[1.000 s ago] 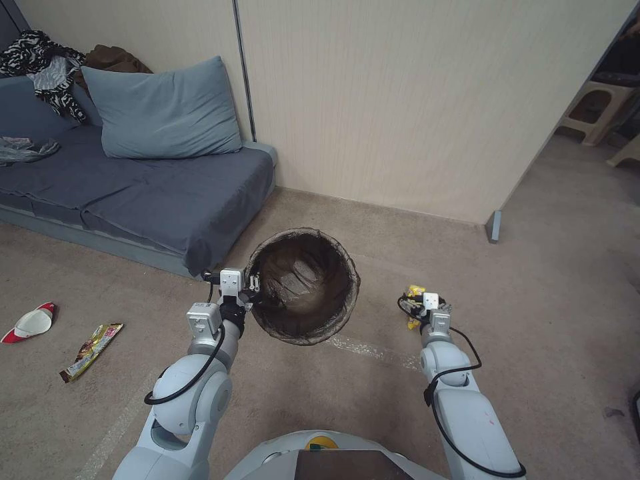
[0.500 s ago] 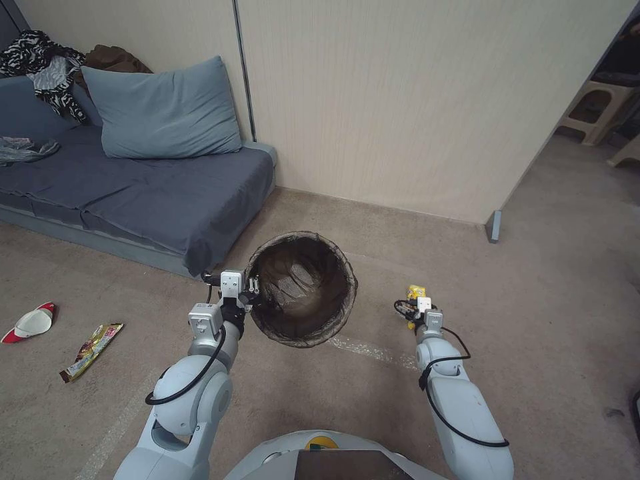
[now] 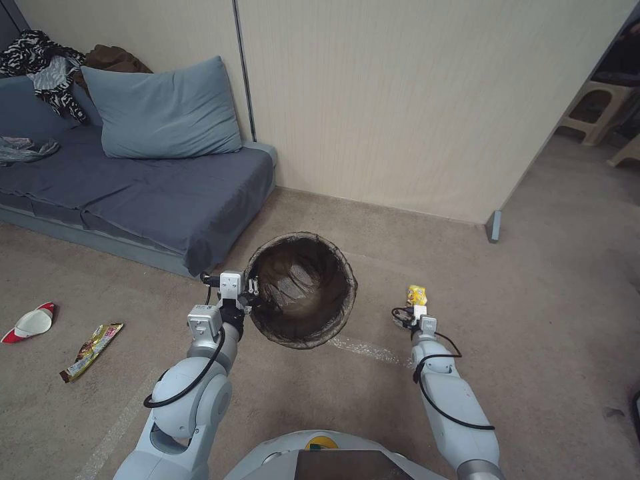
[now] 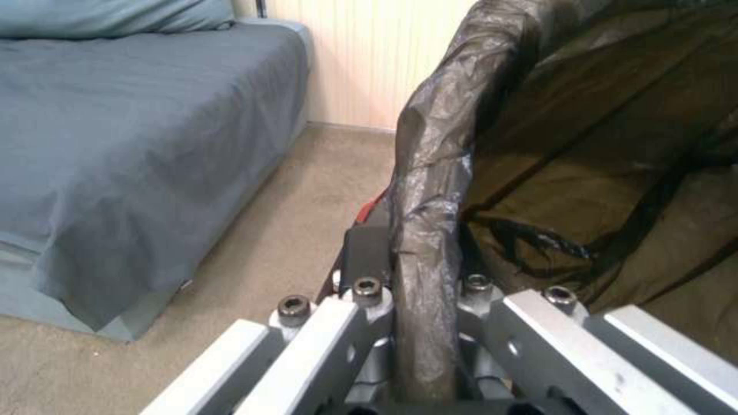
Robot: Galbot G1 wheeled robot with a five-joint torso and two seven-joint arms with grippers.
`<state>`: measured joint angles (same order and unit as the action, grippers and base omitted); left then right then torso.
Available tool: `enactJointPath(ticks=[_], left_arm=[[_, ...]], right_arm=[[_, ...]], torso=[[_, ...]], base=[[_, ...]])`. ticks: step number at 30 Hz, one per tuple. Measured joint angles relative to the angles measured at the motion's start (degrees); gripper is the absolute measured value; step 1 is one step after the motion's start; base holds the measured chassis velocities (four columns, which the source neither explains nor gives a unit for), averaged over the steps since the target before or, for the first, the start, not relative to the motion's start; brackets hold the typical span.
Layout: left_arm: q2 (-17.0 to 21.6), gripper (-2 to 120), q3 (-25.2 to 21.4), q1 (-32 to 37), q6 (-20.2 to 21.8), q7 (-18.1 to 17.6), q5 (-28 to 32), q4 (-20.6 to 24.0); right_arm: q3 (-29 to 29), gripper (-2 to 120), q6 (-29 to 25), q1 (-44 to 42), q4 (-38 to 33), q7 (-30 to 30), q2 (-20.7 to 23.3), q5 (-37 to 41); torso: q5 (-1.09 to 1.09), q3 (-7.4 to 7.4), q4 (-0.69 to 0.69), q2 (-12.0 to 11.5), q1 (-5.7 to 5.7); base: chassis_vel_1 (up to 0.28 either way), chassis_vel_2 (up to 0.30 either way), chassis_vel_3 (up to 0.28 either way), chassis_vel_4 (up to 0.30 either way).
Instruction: Pick up the trash bin, then pick up the garbage from the floor and place it into the trash bin.
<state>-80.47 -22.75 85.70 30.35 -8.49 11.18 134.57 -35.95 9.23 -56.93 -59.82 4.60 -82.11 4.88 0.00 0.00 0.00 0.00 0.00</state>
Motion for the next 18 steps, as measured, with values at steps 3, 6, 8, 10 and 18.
enactJointPath(ticks=[3,6,8,10,18], left_arm=[[-0.03,0,0.01,0.07,-0.01,-0.01,-0.07,0.05],[-0.11,0,0.06,0.16,-0.04,-0.02,-0.18,0.05],[-0.17,0,0.12,0.22,-0.06,-0.01,-0.26,0.05],[-0.23,0,0.15,0.30,-0.08,-0.02,-0.36,0.05],[-0.21,0,0.06,0.32,-0.08,-0.01,-0.38,0.10]], right_arm=[[-0.16,91,-0.84,0.70,1.91,-0.45,-0.03,-0.43],[-0.31,82,-1.80,1.41,3.62,-0.96,-0.01,-0.88],[-0.37,76,-2.31,1.85,4.48,-1.18,0.02,-1.03],[-0.45,67,-2.74,2.26,5.40,-1.41,0.07,-1.10],[-0.50,42,-3.50,2.55,6.09,-1.79,0.29,-1.25]], torso=[[0.00,0.00,0.01,0.00,0.00],[0.00,0.00,0.00,0.00,0.00],[0.00,0.00,0.00,0.00,0.00],[0.00,0.00,0.01,0.00,0.00],[0.00,0.00,0.00,0.00,0.00]], base=[[0.000,0.000,0.000,0.000],[0.000,0.000,0.000,0.000],[0.000,0.000,0.000,0.000],[0.000,0.000,0.000,0.000],[0.000,0.000,0.000,0.000]])
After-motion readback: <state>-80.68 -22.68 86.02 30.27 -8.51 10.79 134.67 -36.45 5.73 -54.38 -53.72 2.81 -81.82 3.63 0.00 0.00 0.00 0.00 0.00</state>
